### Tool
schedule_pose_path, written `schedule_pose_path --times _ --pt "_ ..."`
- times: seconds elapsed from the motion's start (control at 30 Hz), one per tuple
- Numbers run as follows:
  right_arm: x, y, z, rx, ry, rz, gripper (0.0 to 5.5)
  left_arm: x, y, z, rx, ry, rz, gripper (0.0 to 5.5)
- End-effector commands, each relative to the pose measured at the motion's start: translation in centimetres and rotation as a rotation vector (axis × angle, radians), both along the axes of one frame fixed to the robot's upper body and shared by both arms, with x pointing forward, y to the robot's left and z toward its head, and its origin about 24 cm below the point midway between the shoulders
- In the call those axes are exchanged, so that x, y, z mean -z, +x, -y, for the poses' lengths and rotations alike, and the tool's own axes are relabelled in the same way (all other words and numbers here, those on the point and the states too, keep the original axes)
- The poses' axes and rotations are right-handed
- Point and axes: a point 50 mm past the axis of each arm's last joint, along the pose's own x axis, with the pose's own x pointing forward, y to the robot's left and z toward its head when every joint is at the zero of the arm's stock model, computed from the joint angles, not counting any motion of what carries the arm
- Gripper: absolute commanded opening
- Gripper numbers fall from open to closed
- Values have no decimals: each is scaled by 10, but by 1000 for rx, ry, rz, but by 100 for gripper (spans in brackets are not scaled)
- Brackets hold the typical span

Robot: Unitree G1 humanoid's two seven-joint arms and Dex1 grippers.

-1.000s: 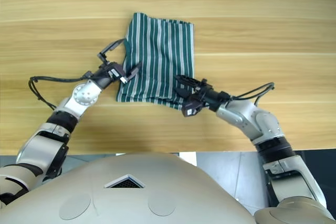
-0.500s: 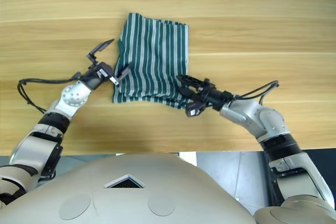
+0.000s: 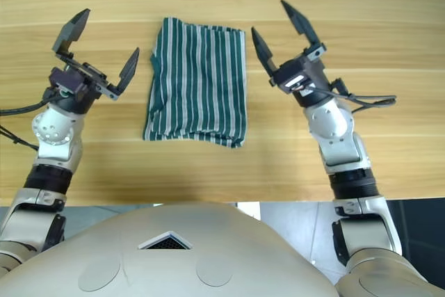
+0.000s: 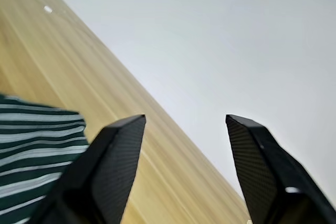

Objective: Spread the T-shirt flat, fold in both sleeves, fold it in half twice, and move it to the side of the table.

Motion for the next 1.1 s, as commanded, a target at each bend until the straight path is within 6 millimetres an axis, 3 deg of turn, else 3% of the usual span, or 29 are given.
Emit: schedule_pose_path --times 0.03,0.13,0.27,0.43,0.57,0.67,0.73,0.77,0.9,1.0,1.1 --pt "14 1 -5 -28 -84 -18 283 42 -15 16 186 344 -199 462" --pt "18 2 -7 -42 -101 -21 283 74 -31 12 270 559 -329 462" --pt "20 2 -3 -40 -136 -24 283 94 -44 6 308 656 -424 462" --pt "25 -6 13 -73 -291 -59 283 91 -48 -18 168 653 -437 462" --pt "24 -10 23 -70 -339 -59 283 67 -52 -2 137 454 -301 462" --pt "25 -14 22 -96 -339 -68 283 25 -31 -8 -26 300 -87 462" --pt "37 -29 29 -146 -444 -134 283 -12 -24 -15 -125 128 46 462" --pt "47 -41 35 -177 -510 -193 283 -20 -23 -23 -173 107 58 462" --pt "73 -85 51 -262 -682 -390 283 -7 -32 -69 -342 369 -67 462" --pt "79 -104 56 -305 -783 -478 283 34 -63 -99 -291 788 -324 462" --pt "82 -114 44 -396 -830 -502 283 58 -89 -85 -8 1042 -473 462"
